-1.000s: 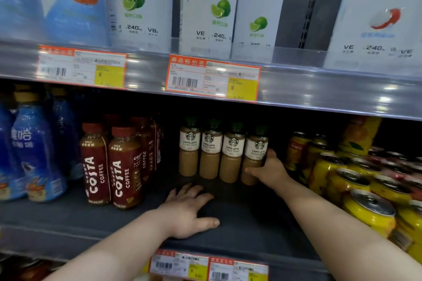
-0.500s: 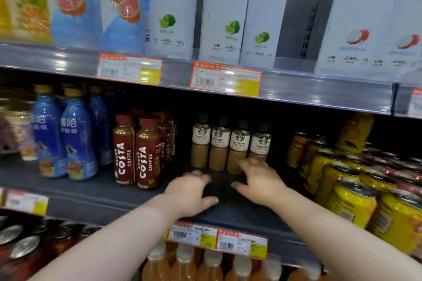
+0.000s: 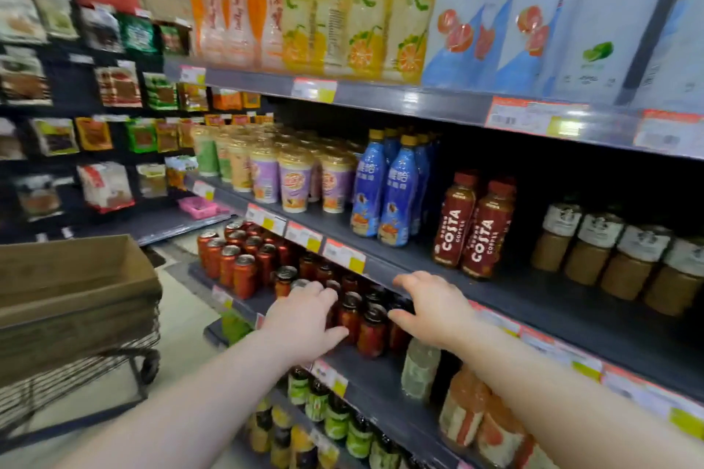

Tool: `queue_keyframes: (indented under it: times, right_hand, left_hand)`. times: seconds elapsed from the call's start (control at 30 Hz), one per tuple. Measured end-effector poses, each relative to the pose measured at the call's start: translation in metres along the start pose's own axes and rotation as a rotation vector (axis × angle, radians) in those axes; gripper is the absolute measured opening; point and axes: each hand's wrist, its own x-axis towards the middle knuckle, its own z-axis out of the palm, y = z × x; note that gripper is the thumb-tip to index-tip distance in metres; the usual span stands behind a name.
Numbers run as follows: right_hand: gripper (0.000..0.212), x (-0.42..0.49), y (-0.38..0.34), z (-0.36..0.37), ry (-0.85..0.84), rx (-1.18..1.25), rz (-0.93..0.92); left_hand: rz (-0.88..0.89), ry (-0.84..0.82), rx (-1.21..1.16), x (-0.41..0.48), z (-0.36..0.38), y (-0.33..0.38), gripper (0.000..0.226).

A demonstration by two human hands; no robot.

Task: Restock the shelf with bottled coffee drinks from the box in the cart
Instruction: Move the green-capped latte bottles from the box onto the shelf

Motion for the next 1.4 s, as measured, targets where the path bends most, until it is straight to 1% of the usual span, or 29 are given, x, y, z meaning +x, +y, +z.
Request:
queue_keyframes:
  times: [0.17, 0.27, 0.37, 0.47, 0.63, 0.8, 0.97, 1.17, 1.4]
  right_hand:
    - [0.055, 0.012, -0.110, 0.031, -0.068, 0.001, -0.159]
    - [0.054, 0.017, -0.167, 0.050, -0.102, 0.031, -0.237]
    - [0.054, 0.016, -0.221, 0.068, -0.143, 0.044, -0.307]
    - [0.056, 0.018, -0.263, 0.086, -0.189, 0.030, -0.372]
    - [0.057, 0.040, -0.312, 0.112, -0.242, 0.021, -0.477]
    - [0.059, 0.084, -0.365, 0.134, -0.285, 0.026, -0.575]
    - [0.058, 0.144, -0.413, 0.155, -0.325, 0.040, -0.658]
    - [0.057, 0.228, -0.442, 0.173, -0.373, 0.048, -0.710]
    - [0.058, 0.303, -0.474, 0.195, -0.441, 0.047, -0.768]
  left_hand:
    - [-0.213, -0.040, 0.031, -0.076, -0.002, -0.096, 0.057]
    - [-0.313, -0.060, 0.080, -0.121, -0.005, -0.143, 0.058]
    - [-0.412, -0.077, 0.071, -0.159, -0.007, -0.183, 0.058]
    - [-0.499, -0.069, 0.040, -0.186, -0.006, -0.213, 0.058]
    - [-0.578, -0.073, 0.022, -0.209, 0.002, -0.249, 0.056]
    - [-0.697, -0.075, 0.029, -0.214, 0.005, -0.299, 0.056]
    - [-0.798, -0.091, 0.025, -0.196, 0.008, -0.359, 0.053]
    - [-0.896, -0.129, 0.011, -0.150, 0.017, -0.420, 0.055]
    - [-0.967, -0.098, -0.025, -0.119, 0.026, -0.474, 0.056]
